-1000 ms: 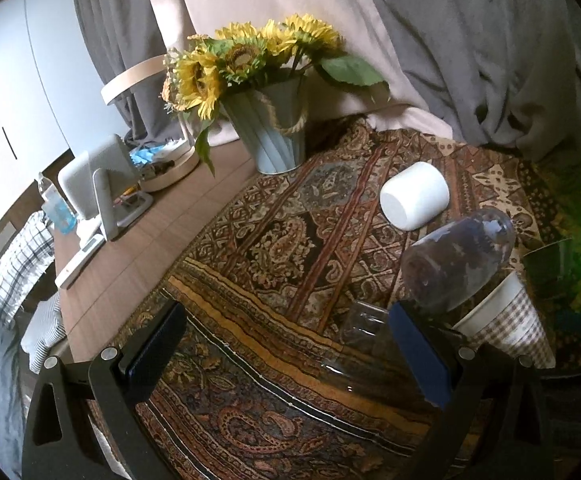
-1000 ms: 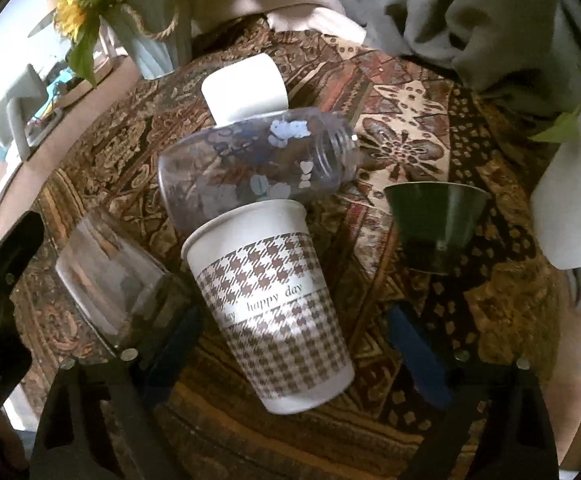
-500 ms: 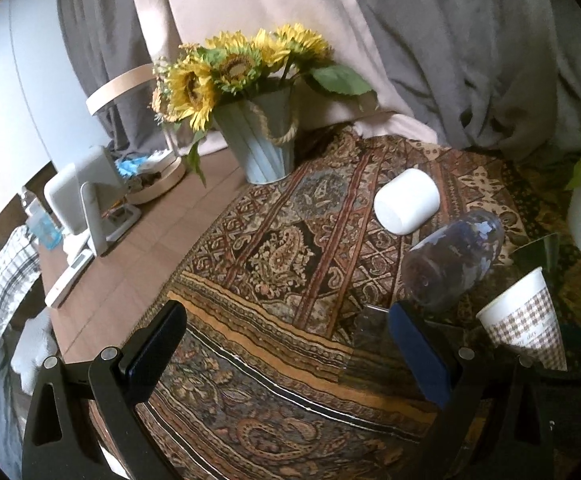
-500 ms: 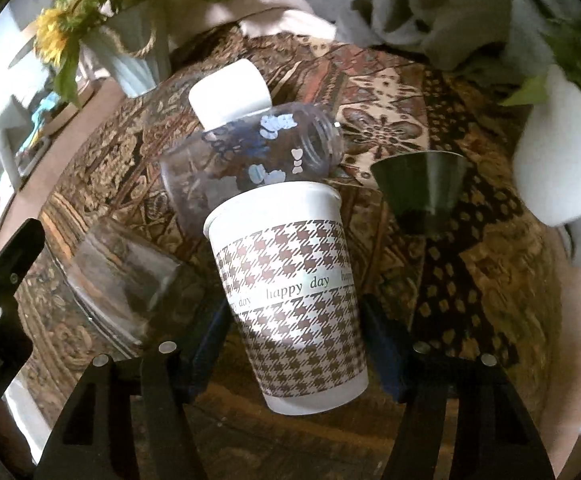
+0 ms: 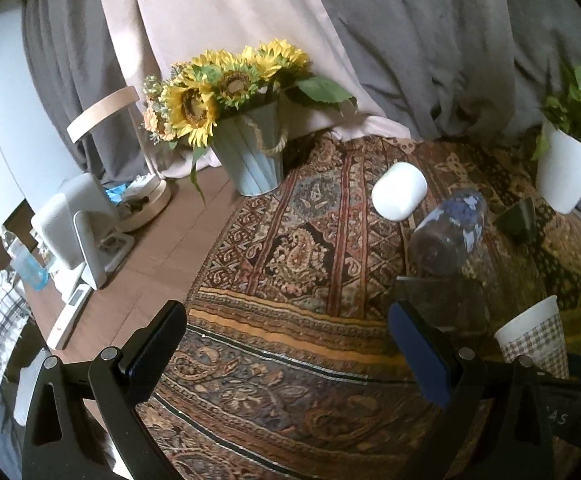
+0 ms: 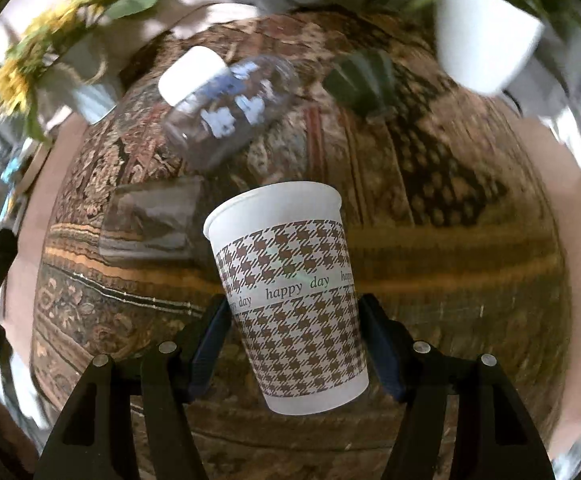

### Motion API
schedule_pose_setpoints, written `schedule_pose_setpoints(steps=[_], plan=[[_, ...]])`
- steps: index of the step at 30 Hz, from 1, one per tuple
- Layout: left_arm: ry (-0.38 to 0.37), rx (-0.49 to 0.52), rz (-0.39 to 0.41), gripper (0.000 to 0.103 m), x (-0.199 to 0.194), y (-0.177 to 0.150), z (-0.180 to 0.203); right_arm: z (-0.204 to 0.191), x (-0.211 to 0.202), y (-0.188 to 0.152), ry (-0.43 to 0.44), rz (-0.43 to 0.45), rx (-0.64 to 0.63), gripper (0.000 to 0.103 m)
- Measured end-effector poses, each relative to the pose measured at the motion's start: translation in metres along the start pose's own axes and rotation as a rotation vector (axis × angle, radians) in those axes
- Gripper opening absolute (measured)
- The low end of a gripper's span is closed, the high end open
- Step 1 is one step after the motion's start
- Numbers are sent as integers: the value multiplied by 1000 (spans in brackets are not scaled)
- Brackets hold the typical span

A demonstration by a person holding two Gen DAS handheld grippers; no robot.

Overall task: Flip cup upside down
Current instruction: 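Close the right tool on the paper cup's body and lift it, then carry the paper cup with the right tool toward the left tool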

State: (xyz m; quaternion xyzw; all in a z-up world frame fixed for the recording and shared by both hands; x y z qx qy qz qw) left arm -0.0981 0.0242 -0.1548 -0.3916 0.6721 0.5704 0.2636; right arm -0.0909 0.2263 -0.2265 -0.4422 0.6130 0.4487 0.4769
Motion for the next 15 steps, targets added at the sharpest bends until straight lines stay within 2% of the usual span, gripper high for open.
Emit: schedule_pose_setpoints(steps=[7, 15], plan=[[-15, 42, -3, 103, 3, -8, -10, -5, 12, -23, 6, -19, 83, 65], [-26, 52, -14, 103, 6, -14, -15, -7, 16, -29, -2, -17, 112, 66]])
Point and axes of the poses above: each gripper's, at about its wrist camera, not at the fingertips, and x roughly the way its jaws point, z to its right, y to its top, the point moved 4 cm from there along x, roughly the way its jaws point, and after that the axes turned 12 degrees about -z, right-handed, at the moved point
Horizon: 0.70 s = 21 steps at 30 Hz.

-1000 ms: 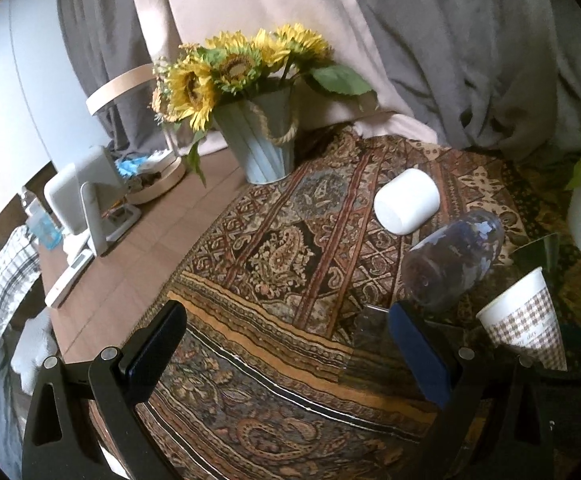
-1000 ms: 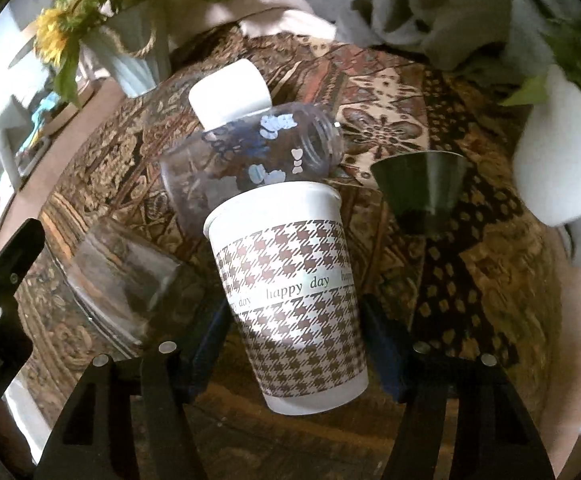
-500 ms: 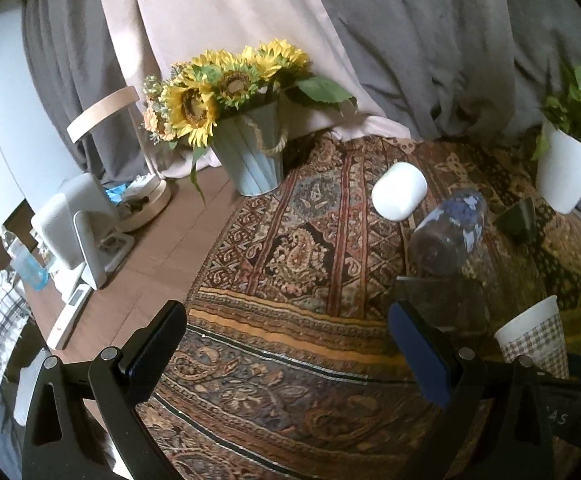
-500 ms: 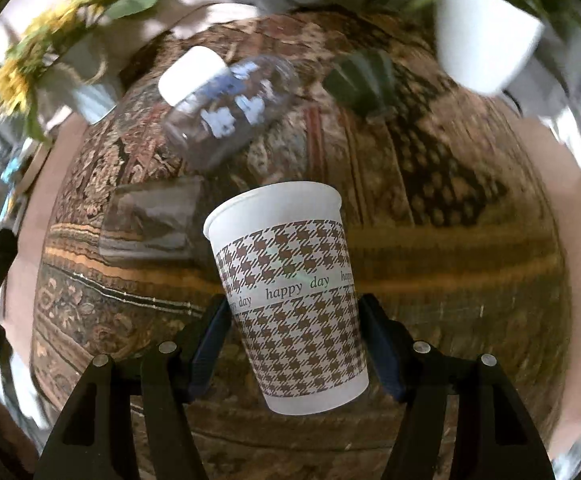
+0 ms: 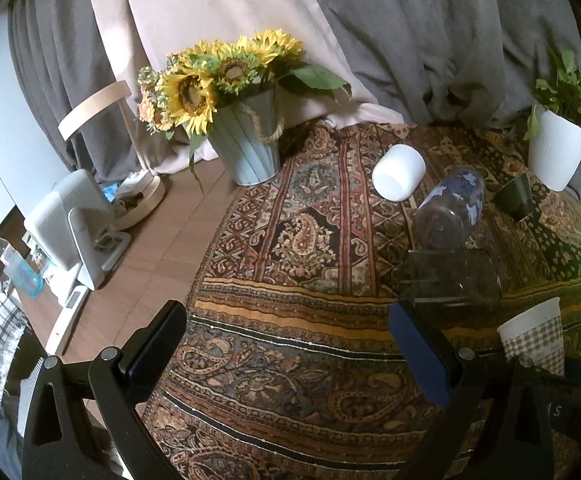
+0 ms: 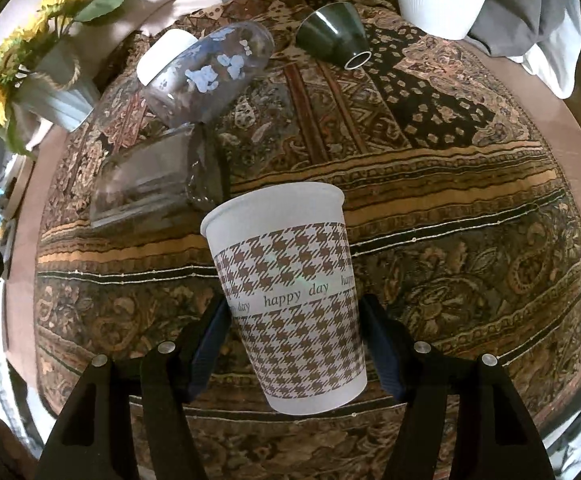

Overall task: Flip cup upside down
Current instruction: 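Carry the paper cup with the right tool toward the left tool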

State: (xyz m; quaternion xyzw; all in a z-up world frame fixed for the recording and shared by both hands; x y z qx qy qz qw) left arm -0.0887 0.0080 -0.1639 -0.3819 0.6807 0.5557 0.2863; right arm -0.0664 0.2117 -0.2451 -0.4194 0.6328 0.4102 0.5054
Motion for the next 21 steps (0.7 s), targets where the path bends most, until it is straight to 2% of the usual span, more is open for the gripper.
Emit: schedule_pose_setpoints(steps=[1, 3, 5, 13, 19, 21], plan=[[-1, 0, -1, 103, 0, -1, 0, -1, 0, 0, -1, -5, -4, 67], [-5, -1, -2, 103, -3, -2, 0, -2, -1, -2, 6, -3, -12, 77], [-11, -4, 3, 103, -7, -2, 0, -3, -7, -4, 7, 18, -19, 80], [-88, 49, 36, 103, -37, -6, 28, 15, -69, -13, -24, 177, -40, 80], [-230, 64, -4, 103, -51, -25, 71, 50, -103, -15, -81, 275, -43, 80], [-251, 69, -20, 103, -51, -33, 89, 61, -106, -19, -96, 284, -61, 80]])
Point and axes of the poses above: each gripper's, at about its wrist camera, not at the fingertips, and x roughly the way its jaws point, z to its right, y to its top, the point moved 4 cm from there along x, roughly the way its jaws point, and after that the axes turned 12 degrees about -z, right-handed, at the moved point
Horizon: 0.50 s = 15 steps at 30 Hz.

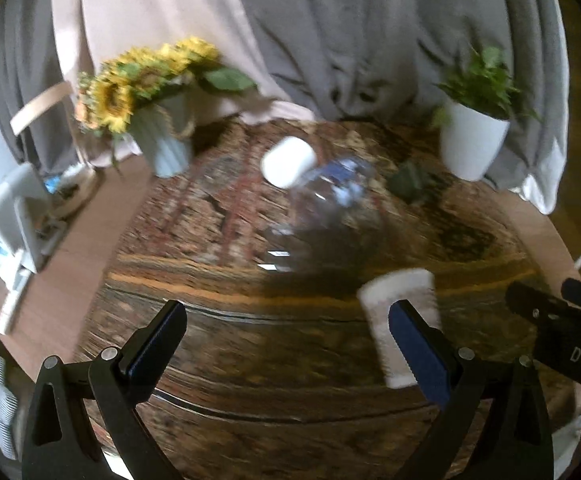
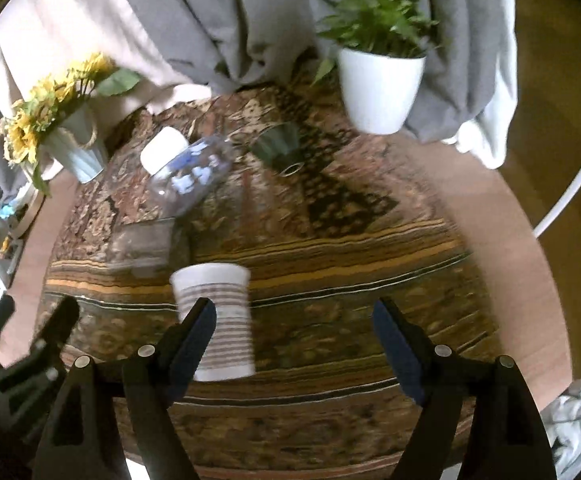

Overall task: Flip cup upside down
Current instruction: 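Carry the paper cup with the right tool toward the left tool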

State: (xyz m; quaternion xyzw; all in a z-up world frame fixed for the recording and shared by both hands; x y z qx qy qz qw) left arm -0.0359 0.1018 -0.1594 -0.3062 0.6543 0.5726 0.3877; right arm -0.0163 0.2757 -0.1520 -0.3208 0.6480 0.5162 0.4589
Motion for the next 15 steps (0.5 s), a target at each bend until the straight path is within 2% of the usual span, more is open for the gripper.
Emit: schedule_pose_setpoints(steps=[9, 15], plan=[[-15, 60, -45, 103, 14, -31, 71, 52, 10, -17, -23, -19, -64, 80], [22, 85, -28, 103, 30, -45, 98, 76, 25, -27, -46, -55, -66, 80]])
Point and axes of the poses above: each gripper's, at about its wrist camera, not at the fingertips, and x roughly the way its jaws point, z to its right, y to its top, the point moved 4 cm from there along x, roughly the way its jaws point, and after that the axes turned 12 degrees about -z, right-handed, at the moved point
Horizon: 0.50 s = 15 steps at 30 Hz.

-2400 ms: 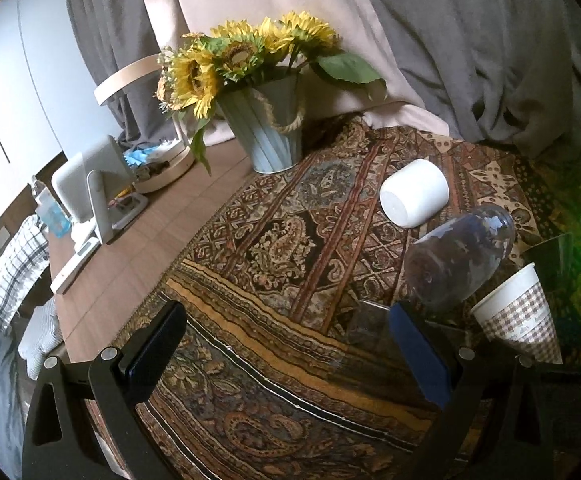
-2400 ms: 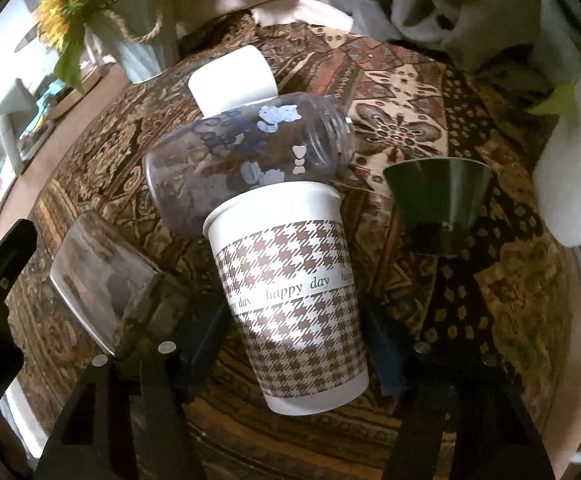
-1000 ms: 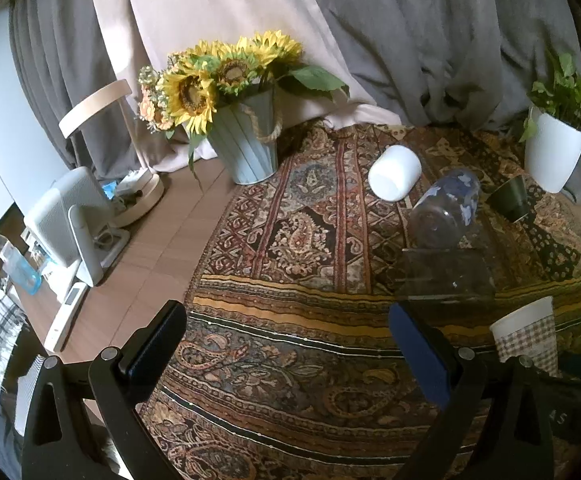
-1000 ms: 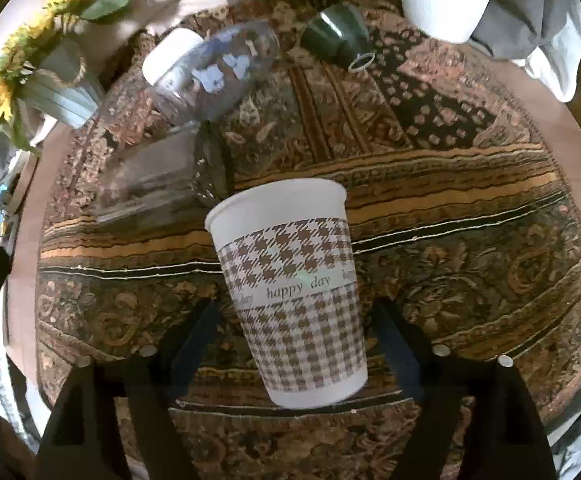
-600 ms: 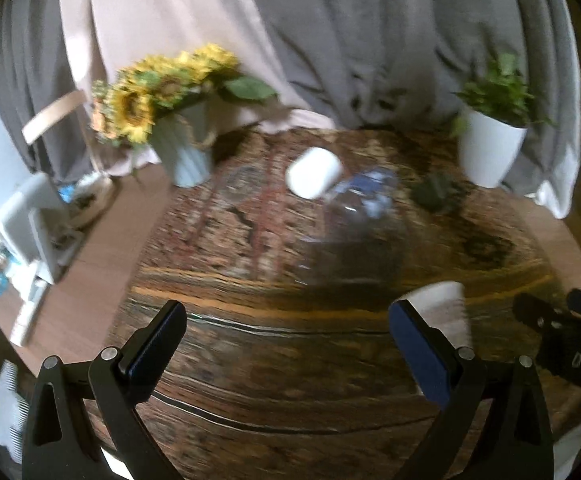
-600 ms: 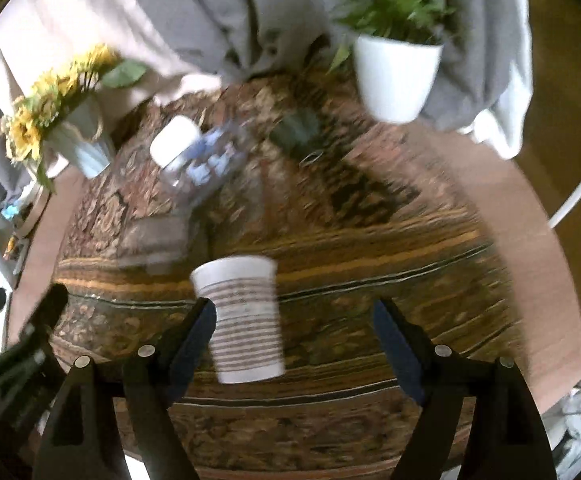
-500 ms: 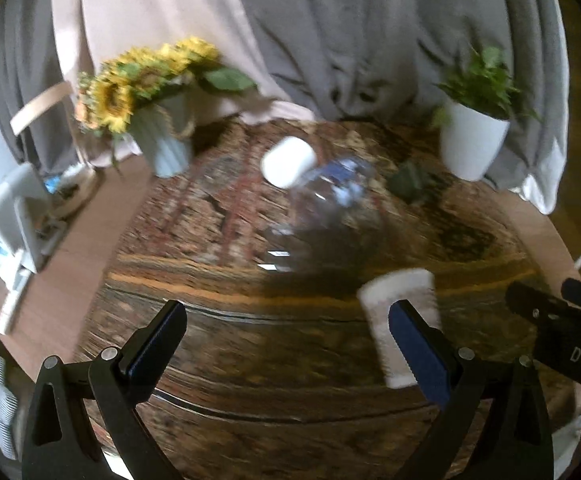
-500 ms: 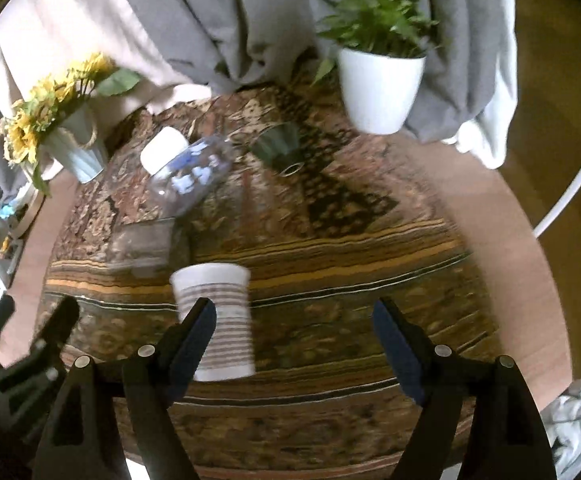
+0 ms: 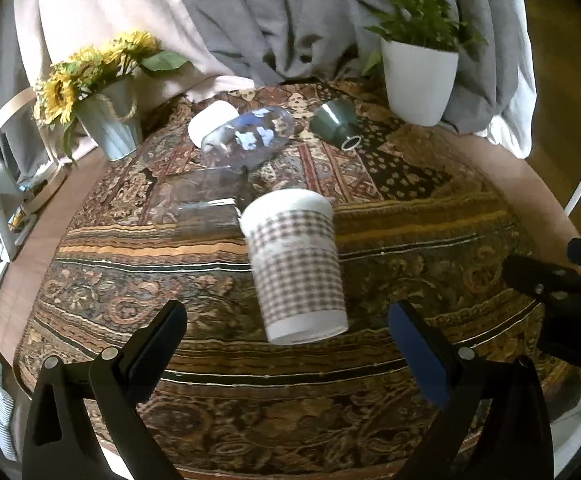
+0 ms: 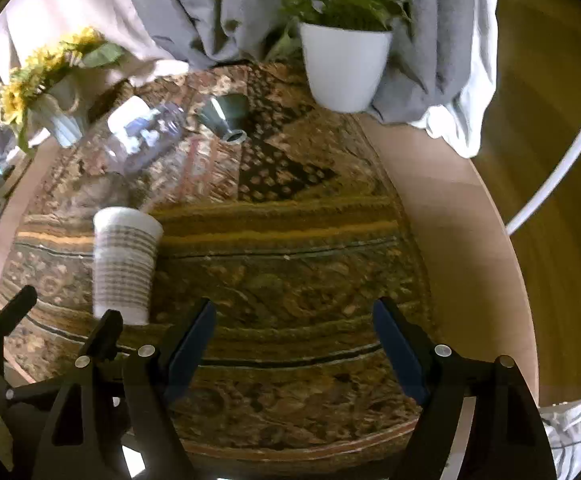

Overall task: Flip cup upside down
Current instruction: 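Carry the paper cup with the right tool toward the left tool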

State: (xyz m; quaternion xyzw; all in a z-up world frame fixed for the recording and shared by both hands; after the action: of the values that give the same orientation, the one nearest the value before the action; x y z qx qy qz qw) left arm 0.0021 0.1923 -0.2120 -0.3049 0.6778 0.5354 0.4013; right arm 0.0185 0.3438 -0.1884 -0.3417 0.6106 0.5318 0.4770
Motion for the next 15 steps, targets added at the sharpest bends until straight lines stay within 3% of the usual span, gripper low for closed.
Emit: schedule_pose_setpoints(steps=[15], plan=[[59, -52, -1, 78, 36, -13, 15, 12, 22, -10, -51, -52, -46, 80]])
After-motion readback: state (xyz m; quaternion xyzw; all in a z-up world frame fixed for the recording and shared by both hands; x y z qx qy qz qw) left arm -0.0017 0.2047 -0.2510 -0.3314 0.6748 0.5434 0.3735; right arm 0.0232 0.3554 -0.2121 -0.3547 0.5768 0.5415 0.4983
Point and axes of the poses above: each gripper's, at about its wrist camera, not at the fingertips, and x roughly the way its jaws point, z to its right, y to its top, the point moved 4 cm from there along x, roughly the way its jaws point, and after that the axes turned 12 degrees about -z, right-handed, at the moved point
